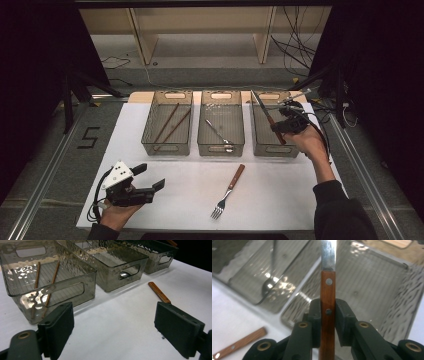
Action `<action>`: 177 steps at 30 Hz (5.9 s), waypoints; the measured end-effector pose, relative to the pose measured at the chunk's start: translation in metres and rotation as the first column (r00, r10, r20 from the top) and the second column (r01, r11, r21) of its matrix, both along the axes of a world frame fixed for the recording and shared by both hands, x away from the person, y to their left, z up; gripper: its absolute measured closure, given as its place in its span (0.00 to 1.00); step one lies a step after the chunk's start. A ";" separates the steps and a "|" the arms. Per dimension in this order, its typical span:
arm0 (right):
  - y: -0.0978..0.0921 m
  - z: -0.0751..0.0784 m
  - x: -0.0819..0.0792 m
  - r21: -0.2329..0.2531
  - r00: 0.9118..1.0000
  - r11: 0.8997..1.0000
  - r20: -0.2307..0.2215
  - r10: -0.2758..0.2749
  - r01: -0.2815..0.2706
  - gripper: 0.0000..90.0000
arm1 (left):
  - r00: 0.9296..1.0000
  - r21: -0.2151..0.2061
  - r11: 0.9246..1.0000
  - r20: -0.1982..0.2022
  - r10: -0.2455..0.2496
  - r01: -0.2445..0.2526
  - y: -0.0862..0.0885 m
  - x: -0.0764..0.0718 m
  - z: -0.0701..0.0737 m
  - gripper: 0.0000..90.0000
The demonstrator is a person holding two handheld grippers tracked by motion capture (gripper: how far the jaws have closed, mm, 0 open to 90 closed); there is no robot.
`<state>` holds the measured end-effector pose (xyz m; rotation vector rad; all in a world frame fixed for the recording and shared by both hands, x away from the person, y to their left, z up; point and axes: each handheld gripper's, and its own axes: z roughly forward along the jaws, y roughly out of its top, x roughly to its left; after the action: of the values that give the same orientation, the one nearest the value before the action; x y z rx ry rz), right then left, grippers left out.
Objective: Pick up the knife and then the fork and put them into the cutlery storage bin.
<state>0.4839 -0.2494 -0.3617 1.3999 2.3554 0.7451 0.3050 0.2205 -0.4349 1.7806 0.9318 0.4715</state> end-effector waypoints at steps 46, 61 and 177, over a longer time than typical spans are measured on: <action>0.004 -0.035 0.043 -0.042 0.988 0.993 -0.110 -0.110 0.106 0.53 | 1.000 -0.013 1.000 0.011 -0.009 0.009 0.001 0.000 0.000 0.18; 0.039 0.003 -0.019 0.012 0.986 0.986 0.029 0.165 -0.165 0.52 | 1.000 -0.010 1.000 0.010 -0.007 0.007 0.000 -0.001 0.001 0.18; 0.079 -0.089 -0.144 -0.198 0.730 0.708 -0.296 0.616 -0.678 0.53 | 1.000 0.002 1.000 0.014 -0.013 0.013 -0.001 -0.002 0.000 0.18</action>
<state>0.3394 -0.1706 -0.4510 0.5034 3.0115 0.3655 0.3027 0.2194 -0.4345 1.7822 0.9098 0.4769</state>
